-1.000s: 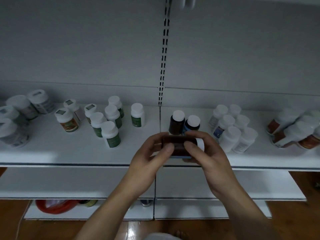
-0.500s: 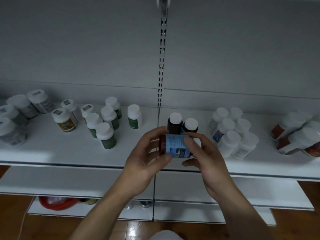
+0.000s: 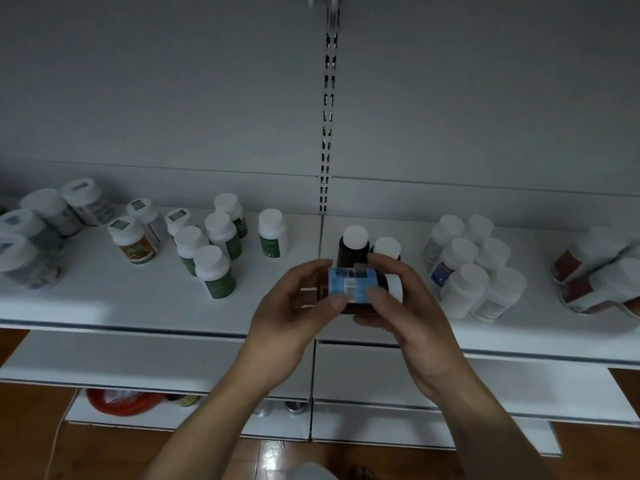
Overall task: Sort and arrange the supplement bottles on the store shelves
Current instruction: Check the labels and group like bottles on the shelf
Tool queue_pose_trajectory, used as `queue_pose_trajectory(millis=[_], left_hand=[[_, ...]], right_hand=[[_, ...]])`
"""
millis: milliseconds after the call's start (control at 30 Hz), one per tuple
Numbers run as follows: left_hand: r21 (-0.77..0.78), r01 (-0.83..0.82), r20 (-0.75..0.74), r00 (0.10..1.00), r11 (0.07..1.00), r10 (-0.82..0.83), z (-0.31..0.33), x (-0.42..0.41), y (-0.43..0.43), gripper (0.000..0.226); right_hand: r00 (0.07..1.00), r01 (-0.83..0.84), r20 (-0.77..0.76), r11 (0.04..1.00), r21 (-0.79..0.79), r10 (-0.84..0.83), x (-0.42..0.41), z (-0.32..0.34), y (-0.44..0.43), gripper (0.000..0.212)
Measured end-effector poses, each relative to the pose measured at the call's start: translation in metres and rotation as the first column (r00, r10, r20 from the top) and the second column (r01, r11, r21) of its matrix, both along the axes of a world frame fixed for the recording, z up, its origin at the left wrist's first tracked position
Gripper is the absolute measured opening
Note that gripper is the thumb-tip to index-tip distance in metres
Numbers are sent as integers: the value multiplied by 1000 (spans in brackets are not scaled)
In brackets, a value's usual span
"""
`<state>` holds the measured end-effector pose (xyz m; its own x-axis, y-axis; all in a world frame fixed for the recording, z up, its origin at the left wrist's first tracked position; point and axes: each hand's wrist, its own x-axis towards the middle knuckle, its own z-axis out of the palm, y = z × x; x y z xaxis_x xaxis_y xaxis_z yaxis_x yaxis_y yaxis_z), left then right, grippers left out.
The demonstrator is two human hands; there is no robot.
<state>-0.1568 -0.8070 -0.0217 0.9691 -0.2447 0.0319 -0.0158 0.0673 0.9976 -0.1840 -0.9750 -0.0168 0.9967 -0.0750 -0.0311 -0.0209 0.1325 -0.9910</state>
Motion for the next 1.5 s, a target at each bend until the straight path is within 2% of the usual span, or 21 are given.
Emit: queue_pose_trajectory(millis=[67, 133, 300, 433, 500, 633, 767, 800, 867, 933, 1033, 1133, 1200, 1300, 1400, 1500], left_hand=[[17, -50, -43, 998, 999, 51, -2, 2, -1, 42], [34, -55, -57, 997, 998, 57, -2, 2, 0, 42], [-52, 58, 21, 998, 997, -57, 0, 3, -1, 50], [6, -29, -12, 1000, 1000, 29, -1, 5, -3, 43], [69, -59, -53, 997, 996, 63, 0, 6, -5, 47], [146, -55, -76, 995, 988, 67, 2, 5, -9, 57], [179, -20, -85, 996, 984, 36, -5, 6, -8, 42], [198, -7, -61, 998, 980, 20, -8, 6, -7, 37], [276, 18, 16, 1000, 961, -23, -12, 4, -5, 55], [396, 2, 158, 985, 918, -71, -14, 2, -7, 65], [455, -90, 282, 958, 886, -47, -18, 2, -14, 59], [394, -141, 232, 971, 908, 50, -21, 5, -17, 48], [341, -165, 160, 980, 925, 116, -32, 8, -15, 44], [346, -246, 69, 969, 906, 237, -56, 20, -8, 47], [426, -308, 91, 950, 851, 298, -70, 38, -4, 48], [427, -317, 127, 948, 847, 291, -72, 51, -5, 53]], right_hand=[[999, -23, 27, 1000, -10, 24, 0, -1, -1, 56], [1000, -1, 29, 1000, -25, 2, -1, -1, -2, 53], [1000, 23, 11, 999, -47, -23, 1, 0, -3, 55], [999, -10, 44, 997, -70, 13, 1, 2, -5, 63], [999, 27, 42, 995, -101, -22, 2, 1, -4, 57], [996, 93, 25, 984, -151, -91, 5, 3, -1, 33], [990, 143, 28, 970, -195, -140, 5, 2, -2, 23], [989, 151, 29, 961, -231, -148, 6, 1, -3, 21], [989, 150, 39, 931, -332, -146, 6, -1, -3, 23], [991, 130, 55, 890, -437, -118, 8, -2, -2, 30], [996, 77, 71, 816, -573, -44, 11, -3, 2, 34], [994, 82, 103, 770, -633, -22, 17, 0, 1, 37], [975, 208, 199, 734, -646, -102, 26, -4, -8, 39], [932, 356, 302, 652, -670, -200, 42, -15, -22, 45], [947, 322, 251, 614, -721, -201, 57, -25, -29, 57], [974, 223, 144, 616, -756, -175, 67, -35, -33, 63]])
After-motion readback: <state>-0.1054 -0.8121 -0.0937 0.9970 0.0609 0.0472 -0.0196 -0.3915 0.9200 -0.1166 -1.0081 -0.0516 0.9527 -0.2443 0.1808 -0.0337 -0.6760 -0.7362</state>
